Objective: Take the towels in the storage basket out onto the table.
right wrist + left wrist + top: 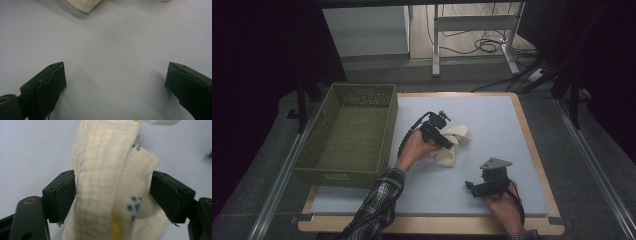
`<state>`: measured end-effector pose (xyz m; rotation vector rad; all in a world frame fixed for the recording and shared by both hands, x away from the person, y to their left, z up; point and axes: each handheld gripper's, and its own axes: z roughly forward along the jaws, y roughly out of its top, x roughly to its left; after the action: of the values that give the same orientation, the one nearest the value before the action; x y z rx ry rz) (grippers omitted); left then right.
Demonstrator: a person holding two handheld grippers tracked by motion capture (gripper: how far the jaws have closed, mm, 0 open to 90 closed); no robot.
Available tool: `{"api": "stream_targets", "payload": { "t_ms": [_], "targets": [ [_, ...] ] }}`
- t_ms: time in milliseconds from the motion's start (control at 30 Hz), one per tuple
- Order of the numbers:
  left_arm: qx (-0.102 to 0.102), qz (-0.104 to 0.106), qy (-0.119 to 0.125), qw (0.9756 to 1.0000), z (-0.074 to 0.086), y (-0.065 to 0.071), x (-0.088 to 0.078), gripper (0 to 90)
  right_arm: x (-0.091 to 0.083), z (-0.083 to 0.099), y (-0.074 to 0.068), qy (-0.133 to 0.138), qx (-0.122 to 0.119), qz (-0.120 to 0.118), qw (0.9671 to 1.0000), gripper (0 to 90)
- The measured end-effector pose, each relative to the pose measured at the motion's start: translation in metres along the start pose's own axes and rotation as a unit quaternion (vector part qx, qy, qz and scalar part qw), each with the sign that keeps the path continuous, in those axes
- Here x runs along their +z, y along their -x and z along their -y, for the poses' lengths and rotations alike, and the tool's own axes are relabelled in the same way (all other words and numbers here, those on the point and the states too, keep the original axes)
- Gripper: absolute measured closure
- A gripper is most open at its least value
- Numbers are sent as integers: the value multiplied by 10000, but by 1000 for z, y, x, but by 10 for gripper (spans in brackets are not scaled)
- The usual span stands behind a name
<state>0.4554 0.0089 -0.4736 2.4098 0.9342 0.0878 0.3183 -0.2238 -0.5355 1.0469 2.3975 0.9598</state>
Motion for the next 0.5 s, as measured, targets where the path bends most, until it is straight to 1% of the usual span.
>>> {"api": "stream_targets", "payload": {
  "t_ms": [67,167,233,333,467,500],
  "targets": [
    [104,-32,-23,9999,0,3,-7,196,0,0,0,-1,-2,0,10000,35],
    [186,-86,-36,9998,2,5,-15,187,0,0,0,1,-4,1,10000,36],
    [188,-87,-30,9998,4,5,-20,187,0,0,0,1,-1,-1,10000,36],
    [186,-189,-35,9996,8,4,-28,189,0,0,0,4,-9,4,10000,36],
    [138,-185,52,9997,14,4,-42,205,0,0,0,-1,-2,-4,10000,36],
    [123,-166,60,9998,16,4,-46,223,0,0,0,-2,-1,-8,10000,36]
  ]
}}
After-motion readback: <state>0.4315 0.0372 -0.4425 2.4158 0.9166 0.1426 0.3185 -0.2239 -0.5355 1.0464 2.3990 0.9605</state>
